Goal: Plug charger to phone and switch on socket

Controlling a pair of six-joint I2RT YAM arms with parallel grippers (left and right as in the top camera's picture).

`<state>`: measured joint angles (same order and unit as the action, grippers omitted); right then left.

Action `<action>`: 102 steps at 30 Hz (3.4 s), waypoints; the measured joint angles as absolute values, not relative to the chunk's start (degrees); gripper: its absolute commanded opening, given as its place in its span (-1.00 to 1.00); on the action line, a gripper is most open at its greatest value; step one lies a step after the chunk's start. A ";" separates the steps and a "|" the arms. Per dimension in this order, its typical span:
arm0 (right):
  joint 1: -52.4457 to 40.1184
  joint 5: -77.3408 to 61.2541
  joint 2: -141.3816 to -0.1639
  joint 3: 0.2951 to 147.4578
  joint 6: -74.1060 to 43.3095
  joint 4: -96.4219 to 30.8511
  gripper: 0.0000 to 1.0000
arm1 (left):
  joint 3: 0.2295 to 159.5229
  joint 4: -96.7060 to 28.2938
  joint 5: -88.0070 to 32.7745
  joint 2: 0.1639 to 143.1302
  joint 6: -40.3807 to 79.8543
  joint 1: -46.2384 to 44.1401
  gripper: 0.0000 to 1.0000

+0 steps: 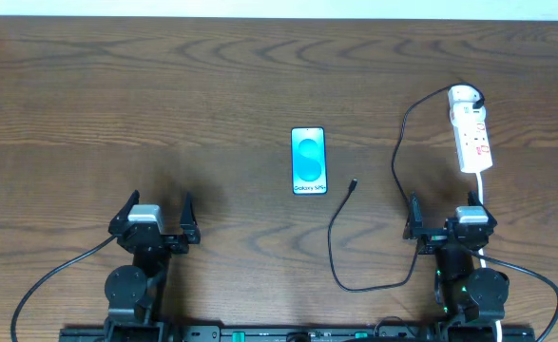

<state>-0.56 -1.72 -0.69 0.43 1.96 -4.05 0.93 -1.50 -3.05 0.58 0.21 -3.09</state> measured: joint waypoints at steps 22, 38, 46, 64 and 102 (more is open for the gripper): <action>-0.56 -1.72 -0.69 0.43 1.93 -4.05 0.98 | 0.91 -1.50 -3.03 0.58 0.21 -3.09 0.89; -0.56 -1.72 -0.69 0.43 1.96 -4.05 0.99 | 0.91 -1.50 -3.05 0.58 0.21 -3.09 0.88; -0.56 -1.72 -0.69 0.43 1.93 -4.05 0.99 | 0.91 -1.21 -4.64 0.58 2.09 -3.09 0.89; -0.56 -1.72 -0.69 0.43 1.96 -4.03 0.99 | 0.40 19.88 -23.83 0.62 17.02 -3.09 0.88; -0.56 -1.72 -0.73 0.40 1.96 -4.03 0.99 | 69.21 -47.22 -35.16 67.42 13.91 -3.66 0.89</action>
